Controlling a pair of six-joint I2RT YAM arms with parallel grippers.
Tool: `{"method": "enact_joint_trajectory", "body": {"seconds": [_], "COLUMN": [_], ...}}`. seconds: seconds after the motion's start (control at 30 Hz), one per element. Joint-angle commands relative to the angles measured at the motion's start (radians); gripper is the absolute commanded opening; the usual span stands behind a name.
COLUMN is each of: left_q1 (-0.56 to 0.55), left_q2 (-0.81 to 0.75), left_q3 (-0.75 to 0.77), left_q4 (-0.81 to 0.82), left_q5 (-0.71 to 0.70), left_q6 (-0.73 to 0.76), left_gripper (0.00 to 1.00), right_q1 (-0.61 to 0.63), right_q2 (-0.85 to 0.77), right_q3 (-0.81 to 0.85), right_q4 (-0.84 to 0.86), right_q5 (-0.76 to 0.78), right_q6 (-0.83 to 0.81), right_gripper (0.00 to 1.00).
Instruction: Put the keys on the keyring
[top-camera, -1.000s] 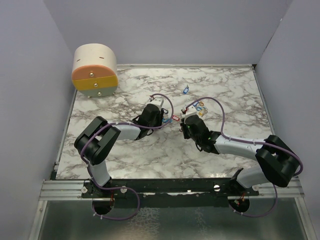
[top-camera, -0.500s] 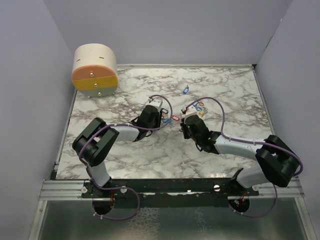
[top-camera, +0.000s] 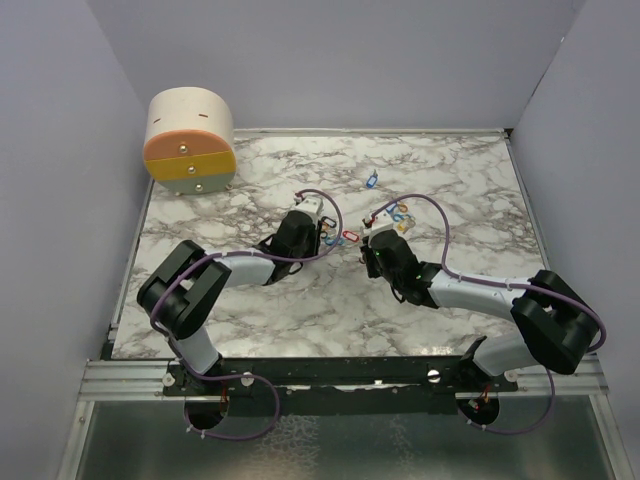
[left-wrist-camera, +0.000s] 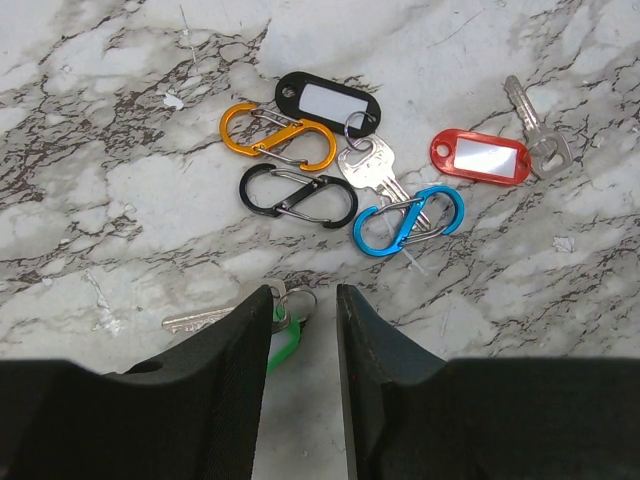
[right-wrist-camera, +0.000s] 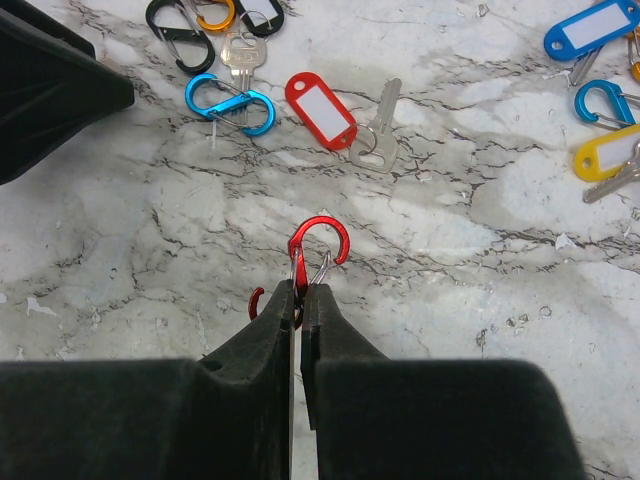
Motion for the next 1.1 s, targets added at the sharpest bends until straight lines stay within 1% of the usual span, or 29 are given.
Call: {"method": "enact_joint_trajectory", "body": {"seconds": [0.0,0.07,0.17,0.27,0.6,0.77,1.07], "left_q1": [0.007,0.007,0.007,0.007,0.007,0.017,0.034], "left_q2": [-0.033,-0.039,-0.046,-0.050,-0.109,-0.107,-0.075], "left_q3": [-0.018,-0.021,-0.022,-0.021,-0.063,-0.071,-0.066], "left_q4": [0.020,0.020,0.013,-0.002,-0.053,-0.058,-0.055], "left_q5": [0.016,0.015,0.001,-0.009,-0.058,-0.029,0.035], "left_q6": [-0.002,-0.007,-0.013,-0.013,-0.055,-0.087,-0.118], "left_gripper": [0.35,0.40,0.54,0.63,0.70,0.77,0.81], "right_q1": [0.003,0.003,0.003,0.003,0.003,0.003,0.003], "right_q2": [-0.011,-0.008,-0.008,-0.012,-0.022,-0.033,-0.046], "right_q3": [-0.007,-0.007,-0.007,-0.009,-0.015,-0.021,-0.025], "right_q4": [0.023,0.023,0.022,0.021,0.023,0.023,0.020], "right_q5": [0.025,0.024,0.023,0.024,0.023,0.023,0.027], "right_q6": [0.006,0.007,0.006,0.006,0.008,0.008,0.010], "right_gripper": [0.01,0.01,0.01,0.01,0.01,0.01,0.01]}}
